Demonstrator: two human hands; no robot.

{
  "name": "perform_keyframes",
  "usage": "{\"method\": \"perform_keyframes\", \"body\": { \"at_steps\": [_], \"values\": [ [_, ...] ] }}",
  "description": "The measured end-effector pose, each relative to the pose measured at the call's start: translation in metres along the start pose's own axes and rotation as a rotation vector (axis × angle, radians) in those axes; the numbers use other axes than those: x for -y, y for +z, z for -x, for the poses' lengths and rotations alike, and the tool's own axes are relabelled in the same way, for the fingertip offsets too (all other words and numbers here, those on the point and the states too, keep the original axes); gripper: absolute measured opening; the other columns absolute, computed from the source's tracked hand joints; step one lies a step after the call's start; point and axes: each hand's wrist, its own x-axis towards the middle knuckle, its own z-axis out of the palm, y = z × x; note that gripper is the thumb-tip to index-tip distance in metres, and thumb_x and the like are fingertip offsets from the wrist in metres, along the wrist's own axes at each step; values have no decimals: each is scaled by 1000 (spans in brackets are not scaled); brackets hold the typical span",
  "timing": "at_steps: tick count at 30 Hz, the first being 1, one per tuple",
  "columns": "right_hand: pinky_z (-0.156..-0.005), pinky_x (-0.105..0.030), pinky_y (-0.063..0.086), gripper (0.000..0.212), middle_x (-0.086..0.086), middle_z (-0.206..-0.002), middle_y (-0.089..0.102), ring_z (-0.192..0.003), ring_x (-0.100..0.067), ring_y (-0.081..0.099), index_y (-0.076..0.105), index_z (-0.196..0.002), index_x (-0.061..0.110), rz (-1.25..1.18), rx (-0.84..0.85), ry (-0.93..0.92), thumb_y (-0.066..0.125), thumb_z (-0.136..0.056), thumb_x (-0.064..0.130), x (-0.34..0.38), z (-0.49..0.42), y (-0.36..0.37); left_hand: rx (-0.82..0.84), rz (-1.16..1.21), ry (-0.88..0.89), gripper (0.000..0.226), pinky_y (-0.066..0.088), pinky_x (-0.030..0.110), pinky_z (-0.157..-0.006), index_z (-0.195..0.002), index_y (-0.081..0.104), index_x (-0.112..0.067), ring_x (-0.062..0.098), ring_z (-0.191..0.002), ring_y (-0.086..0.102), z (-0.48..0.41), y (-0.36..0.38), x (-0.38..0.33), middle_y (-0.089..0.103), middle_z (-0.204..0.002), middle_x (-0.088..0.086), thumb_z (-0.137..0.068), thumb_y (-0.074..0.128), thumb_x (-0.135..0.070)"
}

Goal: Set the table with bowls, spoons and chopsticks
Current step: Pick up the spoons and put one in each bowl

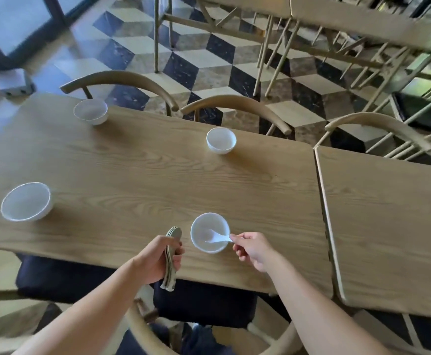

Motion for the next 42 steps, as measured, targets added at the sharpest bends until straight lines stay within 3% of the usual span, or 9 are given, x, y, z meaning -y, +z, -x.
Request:
{"method": "perform_keyframes", "body": {
  "at_steps": [6,11,14,19,31,34,36,39,42],
  "values": [
    [-37,-21,30,27,-7,-59,54,-44,-12,40,55,-71,6,26,33,0,74,-87,16,-3,-10,-5,-81,116,76,15,45,23,-46,-97,49,-3,15,-51,43,-2,3,1,61,-78,13,-89,38,3],
    [-37,-20,31,26,-6,-58,55,-44,-11,41,56,-71,7,56,23,13,74,-87,15,-4,-16,-10,-119,179,106,15,57,29,-59,-98,55,3,19,-63,55,-5,11,1,65,-79,16,-93,41,-1],
    [-36,-20,32,18,-6,-58,57,-42,-10,42,59,-76,6,53,29,33,71,-88,11,-5,-19,-10,-103,165,99,15,52,36,-69,-93,56,0,24,-65,52,-1,16,4,64,-78,14,-93,41,-4],
    [-36,-19,34,14,-7,-59,58,-41,-10,43,60,-79,5,24,29,49,68,-90,7,-6,-21,-12,-112,116,82,13,43,35,-67,-91,54,-4,24,-61,49,2,22,4,62,-75,11,-90,41,-5],
    [-37,-18,37,12,-9,-64,60,-47,-11,48,60,-80,5,-56,-4,31,67,-90,2,-8,-22,-14,-132,84,67,19,49,38,-70,-100,55,-1,26,-64,56,2,34,5,67,-82,14,-88,40,-1],
    [-39,-20,39,9,-10,-65,61,-47,-12,50,61,-87,2,-68,-1,37,70,-88,4,-7,-22,-16,-114,89,68,24,50,39,-70,-104,55,2,27,-66,58,2,35,5,66,-86,16,-86,39,1],
    [-41,-22,40,17,-10,-66,61,-48,-13,52,62,-93,0,-36,1,45,74,-85,9,-7,-21,-20,-99,88,73,26,51,41,-73,-105,56,3,29,-70,59,3,37,4,66,-90,18,-86,38,3],
    [-48,-26,46,27,-7,-68,64,-52,-16,55,65,-90,2,127,-175,27,77,-81,25,-3,-14,-29,-66,90,93,29,53,44,-82,-108,57,5,32,-79,64,5,42,1,69,-94,21,-89,36,5],
    [-46,-27,42,17,-3,-60,63,-49,-17,51,64,-76,8,138,-474,-59,65,-84,23,5,-6,-40,-4,87,110,32,51,48,-97,-115,57,7,37,-94,72,4,48,-1,71,-112,24,-92,35,7]
  ]
}}
